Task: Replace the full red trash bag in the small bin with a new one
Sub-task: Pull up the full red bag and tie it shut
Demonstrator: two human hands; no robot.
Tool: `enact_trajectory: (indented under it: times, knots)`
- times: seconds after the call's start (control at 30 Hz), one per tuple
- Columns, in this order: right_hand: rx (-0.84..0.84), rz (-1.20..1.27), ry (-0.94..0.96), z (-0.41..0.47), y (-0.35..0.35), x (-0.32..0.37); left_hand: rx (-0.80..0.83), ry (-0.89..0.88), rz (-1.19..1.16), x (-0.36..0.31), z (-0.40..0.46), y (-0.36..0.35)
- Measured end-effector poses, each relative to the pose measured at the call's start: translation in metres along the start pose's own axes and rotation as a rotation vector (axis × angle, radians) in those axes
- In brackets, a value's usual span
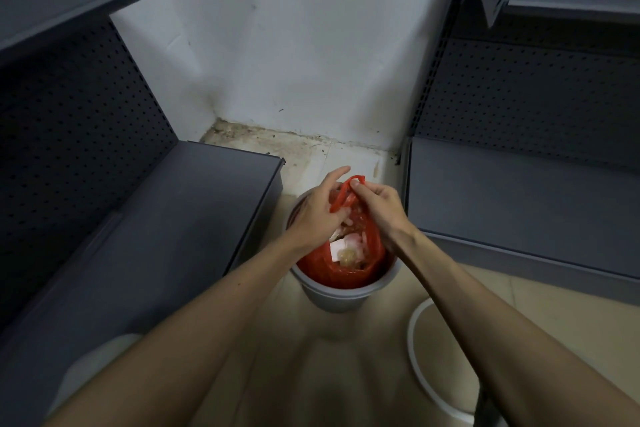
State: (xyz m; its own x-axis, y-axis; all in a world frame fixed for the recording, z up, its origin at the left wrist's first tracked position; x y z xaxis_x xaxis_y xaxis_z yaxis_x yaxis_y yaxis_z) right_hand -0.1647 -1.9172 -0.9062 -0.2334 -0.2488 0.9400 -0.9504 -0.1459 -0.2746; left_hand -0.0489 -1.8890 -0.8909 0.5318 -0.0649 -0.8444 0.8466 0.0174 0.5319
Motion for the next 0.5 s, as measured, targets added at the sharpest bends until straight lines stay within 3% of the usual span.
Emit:
enact_trajectory:
  times: [0.17,0.37,0.5]
  knots:
    - [-0.052,0.058,-0.034,-0.004,0.007,-0.001,-0.030,0.128,0.059,0.021,-0.005,0.003]
    - [-0.030,0.121,-0.143,-0.011,-0.001,-0.014,-0.070,0.083,0.143,0.011,-0.009,0.004]
    - [0.010,0.082,-0.073,-0.012,-0.006,-0.015,-0.057,0.054,0.166,0.005,-0.008,-0.002]
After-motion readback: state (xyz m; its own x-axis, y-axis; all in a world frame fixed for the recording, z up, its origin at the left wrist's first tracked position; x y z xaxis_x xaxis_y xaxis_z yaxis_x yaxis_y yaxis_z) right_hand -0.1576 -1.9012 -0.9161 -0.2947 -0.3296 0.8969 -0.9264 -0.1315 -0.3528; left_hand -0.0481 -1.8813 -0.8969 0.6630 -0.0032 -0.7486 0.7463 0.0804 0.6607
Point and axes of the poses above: each hand's wrist, its own z-axis towards the middle knuckle, its own y-axis out of the back of the hand, x = y × z, the point moved 9 cm from there along z, towards the middle knuckle, and after that the axes turned 12 degrees about z, right-handed, at the moved point
